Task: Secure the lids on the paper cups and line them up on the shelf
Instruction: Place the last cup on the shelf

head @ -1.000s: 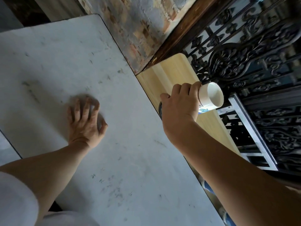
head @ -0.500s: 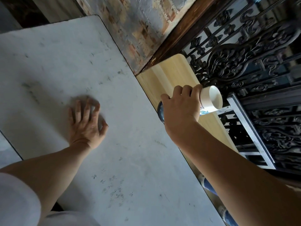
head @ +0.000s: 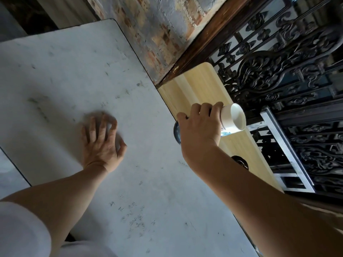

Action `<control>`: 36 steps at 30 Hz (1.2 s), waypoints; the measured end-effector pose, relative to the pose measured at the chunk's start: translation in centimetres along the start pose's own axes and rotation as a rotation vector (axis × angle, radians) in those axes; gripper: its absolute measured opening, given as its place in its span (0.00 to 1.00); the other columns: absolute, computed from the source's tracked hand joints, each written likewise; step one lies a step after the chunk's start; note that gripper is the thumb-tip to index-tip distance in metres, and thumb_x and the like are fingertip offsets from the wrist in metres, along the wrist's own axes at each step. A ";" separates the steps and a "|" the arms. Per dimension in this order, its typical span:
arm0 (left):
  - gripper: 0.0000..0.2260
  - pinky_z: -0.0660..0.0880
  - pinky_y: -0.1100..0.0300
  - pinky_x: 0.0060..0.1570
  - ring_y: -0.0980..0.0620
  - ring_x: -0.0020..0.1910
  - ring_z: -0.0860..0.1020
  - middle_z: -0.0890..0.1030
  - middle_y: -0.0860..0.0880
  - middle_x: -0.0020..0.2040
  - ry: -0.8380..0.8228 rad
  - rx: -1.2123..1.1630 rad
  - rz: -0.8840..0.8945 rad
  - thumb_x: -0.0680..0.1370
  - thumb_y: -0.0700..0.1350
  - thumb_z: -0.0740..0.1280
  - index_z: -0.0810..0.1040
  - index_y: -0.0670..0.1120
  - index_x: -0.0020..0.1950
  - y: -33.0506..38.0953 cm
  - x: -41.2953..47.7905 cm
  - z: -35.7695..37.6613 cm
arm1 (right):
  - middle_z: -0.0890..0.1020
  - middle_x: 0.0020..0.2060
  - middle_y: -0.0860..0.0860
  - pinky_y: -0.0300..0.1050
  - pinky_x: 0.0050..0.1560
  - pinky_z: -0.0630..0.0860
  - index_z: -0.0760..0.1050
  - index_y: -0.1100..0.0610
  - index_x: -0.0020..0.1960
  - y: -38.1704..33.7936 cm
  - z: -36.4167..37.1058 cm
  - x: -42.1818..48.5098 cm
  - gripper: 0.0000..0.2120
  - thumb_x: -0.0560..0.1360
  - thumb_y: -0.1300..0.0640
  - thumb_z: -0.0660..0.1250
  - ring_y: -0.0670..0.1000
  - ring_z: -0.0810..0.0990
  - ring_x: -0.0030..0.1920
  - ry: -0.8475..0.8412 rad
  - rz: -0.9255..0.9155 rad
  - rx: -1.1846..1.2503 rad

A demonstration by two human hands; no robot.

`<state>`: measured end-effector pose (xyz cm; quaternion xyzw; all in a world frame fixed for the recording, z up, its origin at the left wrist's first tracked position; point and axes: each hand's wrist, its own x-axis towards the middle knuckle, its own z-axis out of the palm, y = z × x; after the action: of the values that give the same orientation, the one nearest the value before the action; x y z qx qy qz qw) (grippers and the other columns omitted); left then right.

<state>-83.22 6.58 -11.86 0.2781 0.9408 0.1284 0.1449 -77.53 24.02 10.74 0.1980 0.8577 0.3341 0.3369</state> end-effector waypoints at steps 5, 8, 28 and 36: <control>0.35 0.39 0.41 0.76 0.36 0.79 0.50 0.57 0.44 0.81 -0.028 0.015 0.000 0.72 0.59 0.57 0.61 0.48 0.79 -0.2 0.1 0.3 | 0.69 0.63 0.63 0.71 0.72 0.55 0.63 0.55 0.71 0.8 -0.2 0.3 0.28 0.73 0.57 0.68 0.68 0.68 0.64 -0.001 0.016 -0.004; 0.35 0.38 0.42 0.76 0.36 0.79 0.49 0.57 0.44 0.81 -0.024 -0.008 -0.005 0.72 0.59 0.56 0.61 0.49 0.79 -0.1 0.0 0.3 | 0.69 0.62 0.62 0.70 0.72 0.56 0.63 0.54 0.70 0.6 -0.4 0.2 0.27 0.74 0.57 0.67 0.67 0.68 0.64 -0.021 0.017 0.043; 0.35 0.34 0.44 0.76 0.35 0.79 0.51 0.57 0.44 0.81 -0.028 0.053 -0.026 0.73 0.60 0.53 0.59 0.48 0.79 0.1 0.2 0.3 | 0.80 0.54 0.47 0.54 0.59 0.79 0.69 0.52 0.64 1.4 9.3 7.3 0.37 0.59 0.51 0.81 0.52 0.80 0.55 0.133 0.645 1.704; 0.36 0.45 0.36 0.76 0.33 0.78 0.52 0.58 0.42 0.80 -0.025 0.057 -0.021 0.71 0.59 0.56 0.62 0.47 0.78 0.2 0.3 0.4 | 0.79 0.47 0.34 0.59 0.56 0.81 0.68 0.36 0.57 -2.6 13.3 9.1 0.37 0.51 0.49 0.79 0.51 0.83 0.55 0.223 0.951 2.101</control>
<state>-83.24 6.97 -12.25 0.2740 0.9450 0.0965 0.1502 -74.68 33.24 -2.48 0.6523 0.5766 -0.4346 -0.2305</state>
